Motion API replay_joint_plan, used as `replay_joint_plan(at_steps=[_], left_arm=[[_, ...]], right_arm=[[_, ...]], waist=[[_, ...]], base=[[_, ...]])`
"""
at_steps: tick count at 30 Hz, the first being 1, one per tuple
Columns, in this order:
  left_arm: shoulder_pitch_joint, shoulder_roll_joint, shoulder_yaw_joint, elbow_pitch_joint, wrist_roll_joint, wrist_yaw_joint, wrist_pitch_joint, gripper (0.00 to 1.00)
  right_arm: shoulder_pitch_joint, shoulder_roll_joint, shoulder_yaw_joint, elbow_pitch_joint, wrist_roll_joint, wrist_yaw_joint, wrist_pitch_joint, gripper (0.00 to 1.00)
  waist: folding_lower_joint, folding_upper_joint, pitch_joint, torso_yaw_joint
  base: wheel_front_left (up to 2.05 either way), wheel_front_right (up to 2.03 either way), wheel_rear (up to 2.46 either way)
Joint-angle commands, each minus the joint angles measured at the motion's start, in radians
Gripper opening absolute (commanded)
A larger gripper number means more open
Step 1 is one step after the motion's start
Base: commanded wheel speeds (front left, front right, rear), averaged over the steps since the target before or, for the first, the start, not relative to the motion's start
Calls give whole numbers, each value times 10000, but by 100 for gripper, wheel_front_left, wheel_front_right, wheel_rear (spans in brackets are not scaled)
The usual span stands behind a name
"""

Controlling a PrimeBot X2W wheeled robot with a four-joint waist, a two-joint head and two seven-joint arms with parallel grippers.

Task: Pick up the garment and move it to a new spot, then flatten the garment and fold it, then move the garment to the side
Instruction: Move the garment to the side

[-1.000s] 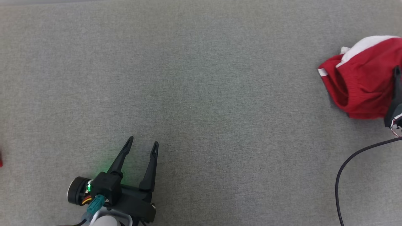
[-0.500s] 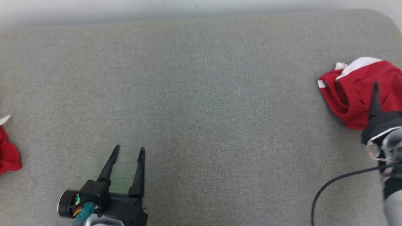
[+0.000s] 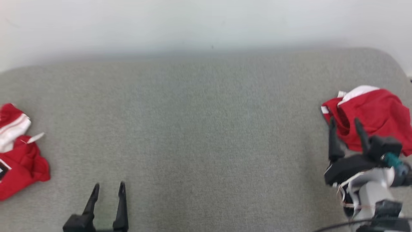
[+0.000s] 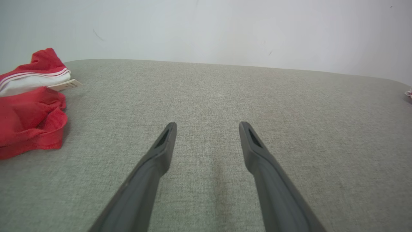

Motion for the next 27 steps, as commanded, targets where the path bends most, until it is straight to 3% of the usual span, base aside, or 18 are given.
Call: replay_joint_plan(at_steps=[1,13,27], left_arm=[[226,3,54,38,-24,64,-37,100],[1248,0,619,-50,113,234,-37,100],[1489,6,1253,-84,335,168,-37,100]], right_arm=[[214,53,110,-98,34,0,0,100],[2143,944,351,-1070,235,0,2,100],[3235,975,887,-1869,327,1,1,100]], waist=[[2,0,-558,279],[2,0,-1364,430],[2,0,-1758,441]], base=[[0,0,0],[0,0,0],[0,0,0]])
